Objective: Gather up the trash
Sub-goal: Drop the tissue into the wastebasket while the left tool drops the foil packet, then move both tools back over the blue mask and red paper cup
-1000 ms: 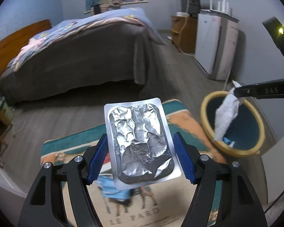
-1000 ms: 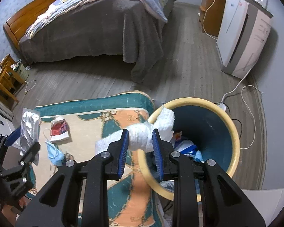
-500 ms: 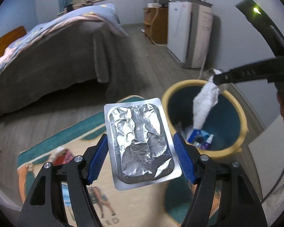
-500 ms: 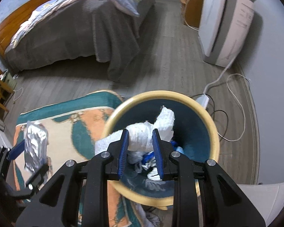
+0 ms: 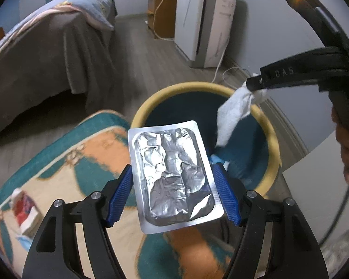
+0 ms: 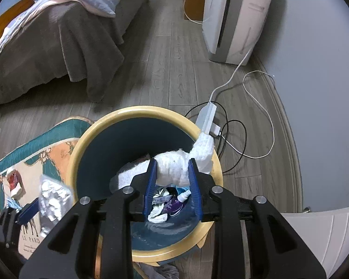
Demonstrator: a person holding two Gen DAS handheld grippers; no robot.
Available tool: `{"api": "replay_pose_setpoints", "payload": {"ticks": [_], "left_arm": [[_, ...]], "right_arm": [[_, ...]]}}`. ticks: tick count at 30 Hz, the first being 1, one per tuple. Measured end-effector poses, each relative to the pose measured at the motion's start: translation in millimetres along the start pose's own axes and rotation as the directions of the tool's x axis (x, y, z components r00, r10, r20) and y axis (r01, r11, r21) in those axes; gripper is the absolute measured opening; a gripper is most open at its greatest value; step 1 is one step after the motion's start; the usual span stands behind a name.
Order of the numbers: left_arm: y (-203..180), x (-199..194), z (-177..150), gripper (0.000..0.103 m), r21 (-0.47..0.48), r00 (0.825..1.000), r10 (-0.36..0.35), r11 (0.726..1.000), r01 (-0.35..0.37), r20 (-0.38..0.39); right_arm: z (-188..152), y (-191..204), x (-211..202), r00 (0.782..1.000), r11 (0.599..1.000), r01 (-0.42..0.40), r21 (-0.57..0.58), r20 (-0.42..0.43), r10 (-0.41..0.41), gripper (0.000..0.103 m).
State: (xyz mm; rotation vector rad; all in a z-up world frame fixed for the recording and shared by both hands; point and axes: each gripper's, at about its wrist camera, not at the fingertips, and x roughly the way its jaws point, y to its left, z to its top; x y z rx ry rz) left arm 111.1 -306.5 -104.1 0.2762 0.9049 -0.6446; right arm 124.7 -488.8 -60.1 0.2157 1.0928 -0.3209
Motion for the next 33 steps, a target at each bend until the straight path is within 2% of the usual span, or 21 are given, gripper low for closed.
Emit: {"api": "replay_pose_setpoints", "payload": {"ticks": [2, 3, 5, 8, 9, 11, 14, 19, 25, 30, 33], "left_arm": [[-1.5, 2.2, 4.6, 0.074, 0.008, 1.000, 0.011, 1.000, -0.011, 0.023], [-0.9, 3.2, 6.9, 0.080, 0.005, 0.999, 0.023, 1.000, -0.024, 0.029], [3.2, 3.3, 9.5, 0.086, -0.020, 0.999, 0.040, 0.999, -0.040, 0.031], [11.4, -2.4, 8.8, 0.093, -0.054, 0.999, 0.040, 0.998, -0.038, 0.037], [13.6, -5.2, 8.1, 0.094, -0.057, 0.998, 0.059, 0.997, -0.057, 0.035], [18.4, -10.8, 6.4, 0.095, -0.057, 0.995, 0.092, 0.994, -0.090, 0.027], [29.0, -27.1, 1.7, 0.096, -0.061, 0.990, 0.137, 0.989, -0.135, 0.027], [50.6, -64.8, -10.9, 0.097, -0.070, 0.979, 0.198, 0.978, -0.195, 0.048], [96.9, -116.5, -33.4, 0.097, -0.135, 0.962, 0.271, 0.955, -0.265, 0.030], [141.9, -164.5, -58.1, 0.097, -0.218, 0.941, 0.337, 0.919, -0.329, 0.000], [165.6, -187.7, -78.5, 0.098, -0.258, 0.918, 0.396, 0.888, -0.381, 0.007]], "right_arm": [[0.9, -0.7, -1.8, 1.000, 1.000, -0.005, 0.016, 0.008, 0.005, 0.042], [1.3, -1.1, -3.3, 1.000, 1.000, -0.008, 0.022, 0.012, 0.008, 0.045], [2.9, -0.4, -4.9, 1.000, 1.000, -0.007, 0.025, 0.020, 0.007, 0.056], [4.3, -0.3, -5.5, 1.000, 1.000, -0.011, 0.025, 0.022, 0.011, 0.063], [4.6, 0.6, -5.6, 1.000, 1.000, -0.009, 0.024, 0.020, 0.009, 0.066], [5.5, 3.5, -8.3, 1.000, 1.000, -0.014, 0.020, 0.026, 0.014, 0.081], [6.8, 8.6, -14.8, 0.999, 1.000, -0.015, 0.018, 0.046, 0.014, 0.097], [6.6, 29.2, -22.9, 0.998, 1.000, -0.024, -0.017, 0.051, 0.025, 0.097], [2.2, 69.8, -38.4, 0.997, 0.994, -0.034, -0.105, 0.069, 0.042, 0.097], [-8.6, 112.7, -54.2, 0.994, 0.980, -0.048, -0.193, 0.091, 0.066, 0.097], [-15.3, 136.1, -57.8, 0.993, 0.971, -0.066, -0.231, 0.085, 0.088, 0.097]]}}
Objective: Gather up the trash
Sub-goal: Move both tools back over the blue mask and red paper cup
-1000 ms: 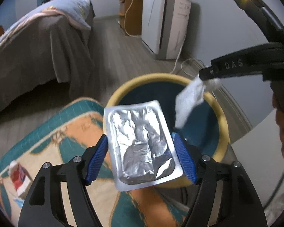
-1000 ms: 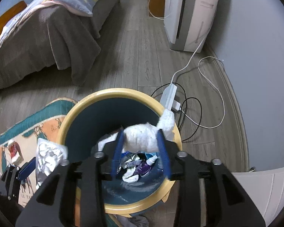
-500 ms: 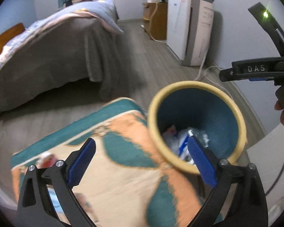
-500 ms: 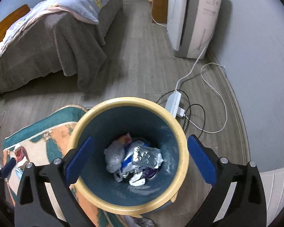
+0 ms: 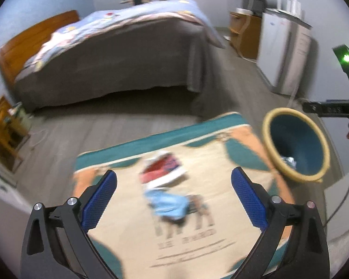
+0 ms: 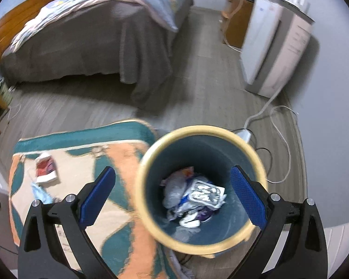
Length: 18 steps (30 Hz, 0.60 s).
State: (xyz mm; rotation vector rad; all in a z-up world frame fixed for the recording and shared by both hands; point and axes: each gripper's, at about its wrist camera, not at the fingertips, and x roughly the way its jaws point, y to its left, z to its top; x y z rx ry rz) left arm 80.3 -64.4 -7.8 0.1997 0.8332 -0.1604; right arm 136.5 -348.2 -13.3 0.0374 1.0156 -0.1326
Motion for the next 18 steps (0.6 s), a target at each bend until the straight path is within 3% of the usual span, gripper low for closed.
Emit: {"api": "replay_pose_setpoints", "payload": {"ticks": [6, 11, 18], "left_arm": [[58.5, 3.0, -21.8, 0.098, -0.173, 0.999, 0.034, 0.984, -0.038, -0.026], [76.9, 1.2, -29.1, 0.098, -0.149, 0.996, 0.085, 0.985, -0.086, -0.016], [96.3, -7.8, -33.8, 0.098, -0.136, 0.997, 0.080, 0.988, -0.079, 0.007]], "right_arm": [[-9.5, 60.8, -2.3, 0.999, 0.995, -0.033, -0.098, -0.016, 0.032, 0.097], [-17.8, 104.5, -3.8, 0.998, 0.986, -0.056, -0.155, -0.029, 0.052, 0.097], [-32.9, 158.4, 10.8, 0.995, 0.970, -0.075, -0.232, -0.078, 0.059, 0.097]]}}
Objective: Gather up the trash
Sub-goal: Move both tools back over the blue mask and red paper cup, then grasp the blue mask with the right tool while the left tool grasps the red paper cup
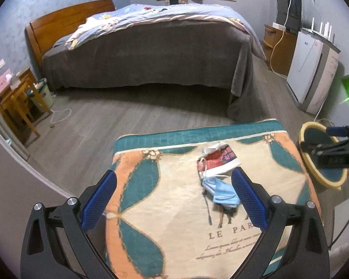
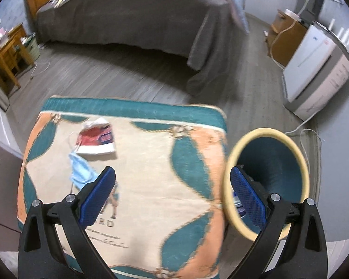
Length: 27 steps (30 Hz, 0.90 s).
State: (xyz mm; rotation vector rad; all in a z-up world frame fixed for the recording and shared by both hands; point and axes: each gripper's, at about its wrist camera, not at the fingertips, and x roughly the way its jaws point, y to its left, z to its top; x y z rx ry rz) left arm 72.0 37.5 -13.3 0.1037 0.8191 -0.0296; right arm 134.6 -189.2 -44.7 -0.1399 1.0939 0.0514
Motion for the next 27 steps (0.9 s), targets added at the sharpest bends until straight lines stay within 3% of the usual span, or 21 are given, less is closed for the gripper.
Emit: {"api": "replay_pose_setpoints", "payload": {"ticks": [14, 27], "left_arm": [[45.7, 18.7, -10.4, 0.098, -0.027, 0.999, 0.013, 1.000, -0.014, -0.049], [61.5, 32.8, -15.8, 0.098, -0.029, 0.996, 0.017, 0.999, -0.019, -0.084]], "right_arm": [[-7.4, 80.1, 59.9, 0.991, 0.997, -0.035, -0.062, -0.129, 0.027, 0.097], [-7.5, 120.4, 101.5, 0.976, 0.991, -0.081, -0.104, -0.209, 0.058, 0.097]]}}
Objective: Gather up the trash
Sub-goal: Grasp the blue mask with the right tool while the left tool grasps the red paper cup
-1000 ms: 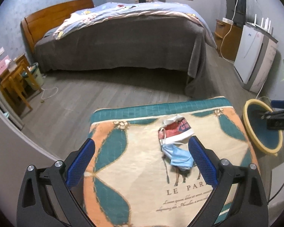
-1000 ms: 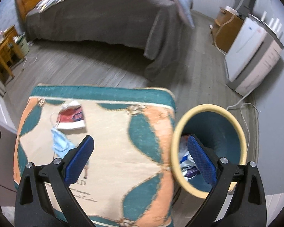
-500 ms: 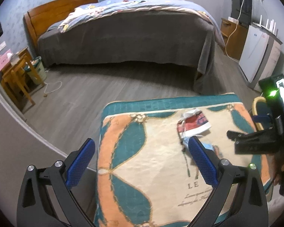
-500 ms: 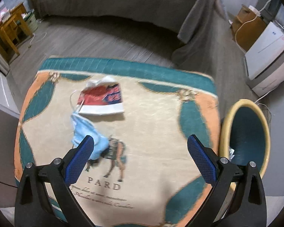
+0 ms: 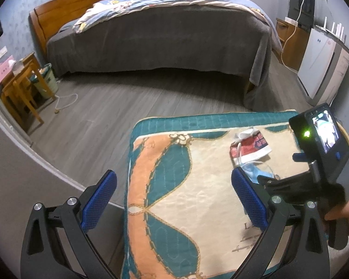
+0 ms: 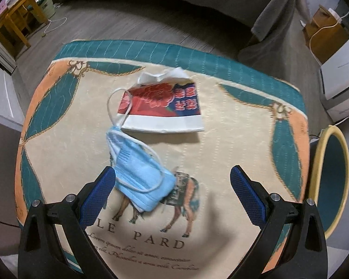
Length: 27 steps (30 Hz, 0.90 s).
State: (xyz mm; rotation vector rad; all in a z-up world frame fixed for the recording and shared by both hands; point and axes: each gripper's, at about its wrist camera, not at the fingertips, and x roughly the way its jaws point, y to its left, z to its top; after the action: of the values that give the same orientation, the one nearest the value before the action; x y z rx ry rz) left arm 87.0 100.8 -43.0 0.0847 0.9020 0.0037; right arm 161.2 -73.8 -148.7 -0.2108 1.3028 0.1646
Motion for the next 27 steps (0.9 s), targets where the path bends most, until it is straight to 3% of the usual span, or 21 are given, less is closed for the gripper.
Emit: {"api": "replay_pose_setpoints", "payload": {"ticks": [3, 6, 9, 11, 15, 19, 27], "left_arm": [[2.3, 3.6, -2.8, 0.098, 0.001, 1.000, 0.007, 1.000, -0.007, -0.012], [5.1, 6.6, -4.7, 0.098, 0.001, 1.000, 0.015, 1.000, -0.015, -0.023], [6.5, 8.7, -5.7, 0.098, 0.001, 0.999, 0.020, 1.000, -0.020, -0.029], [5.7, 9.8, -5.7, 0.098, 0.001, 0.999, 0.020, 1.000, -0.020, -0.032], [1.4, 10.5, -3.7, 0.098, 0.006, 0.999, 0.017, 1.000, -0.017, -0.034], [-5.5, 13.1, -3.5, 0.098, 0.016, 0.999, 0.015, 1.000, -0.014, -0.038], [-35.8, 39.5, -6.8, 0.098, 0.090, 0.997, -0.003, 0.996, 0.010, -0.078]], "right_arm": [[0.5, 4.8, 4.1, 1.000, 1.000, -0.009, -0.009, -0.006, 0.009, 0.097], [-0.8, 8.6, 10.2, 0.999, 0.999, -0.036, -0.013, -0.029, 0.036, 0.091], [-4.5, 14.5, 14.0, 0.996, 0.997, -0.074, -0.026, -0.056, 0.072, 0.076], [-7.3, 17.8, 15.0, 0.993, 0.994, -0.100, -0.043, -0.074, 0.097, 0.053], [-12.1, 19.3, 4.4, 0.991, 0.991, -0.116, -0.073, -0.072, 0.110, 0.031], [-11.2, 5.6, -21.8, 0.995, 0.993, -0.098, -0.072, -0.010, 0.097, 0.026], [2.3, -50.8, -67.2, 0.989, 0.997, -0.075, -0.003, 0.131, 0.075, 0.026]]}}
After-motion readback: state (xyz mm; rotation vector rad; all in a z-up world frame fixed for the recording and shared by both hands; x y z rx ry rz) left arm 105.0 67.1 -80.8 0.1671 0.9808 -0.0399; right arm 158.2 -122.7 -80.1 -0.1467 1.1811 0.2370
